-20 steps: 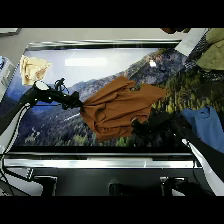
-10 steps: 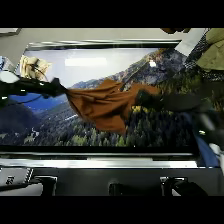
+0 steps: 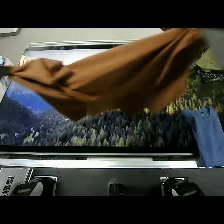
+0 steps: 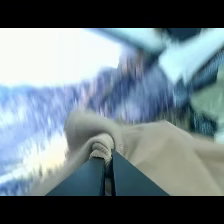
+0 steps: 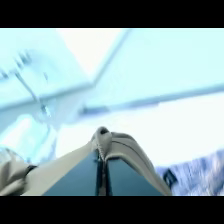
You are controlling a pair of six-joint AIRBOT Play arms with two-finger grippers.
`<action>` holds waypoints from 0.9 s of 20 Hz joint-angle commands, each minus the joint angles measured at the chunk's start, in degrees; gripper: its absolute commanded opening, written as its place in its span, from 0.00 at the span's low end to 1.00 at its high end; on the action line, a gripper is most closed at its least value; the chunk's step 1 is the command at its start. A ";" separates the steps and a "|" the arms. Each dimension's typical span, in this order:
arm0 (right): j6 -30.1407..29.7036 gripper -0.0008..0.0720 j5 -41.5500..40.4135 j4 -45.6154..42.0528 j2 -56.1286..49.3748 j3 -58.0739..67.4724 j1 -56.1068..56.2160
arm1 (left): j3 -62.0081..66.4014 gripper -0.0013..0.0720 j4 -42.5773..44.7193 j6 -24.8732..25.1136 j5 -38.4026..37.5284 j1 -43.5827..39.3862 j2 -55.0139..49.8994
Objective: Fold the clothes and pants, and hang the long-sleeved shirts on hangers.
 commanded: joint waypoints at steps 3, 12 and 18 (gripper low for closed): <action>7.93 0.05 -2.97 -3.37 3.98 2.45 0.00 | -0.02 0.04 16.11 -9.77 5.05 0.63 13.77; 13.44 0.05 -20.94 -4.24 -28.89 2.38 0.00 | -18.25 0.04 11.74 -4.94 6.25 -0.59 -3.56; 12.02 0.05 -11.15 -2.45 -55.54 2.38 0.00 | -23.82 0.04 10.60 2.64 16.83 -6.56 -33.70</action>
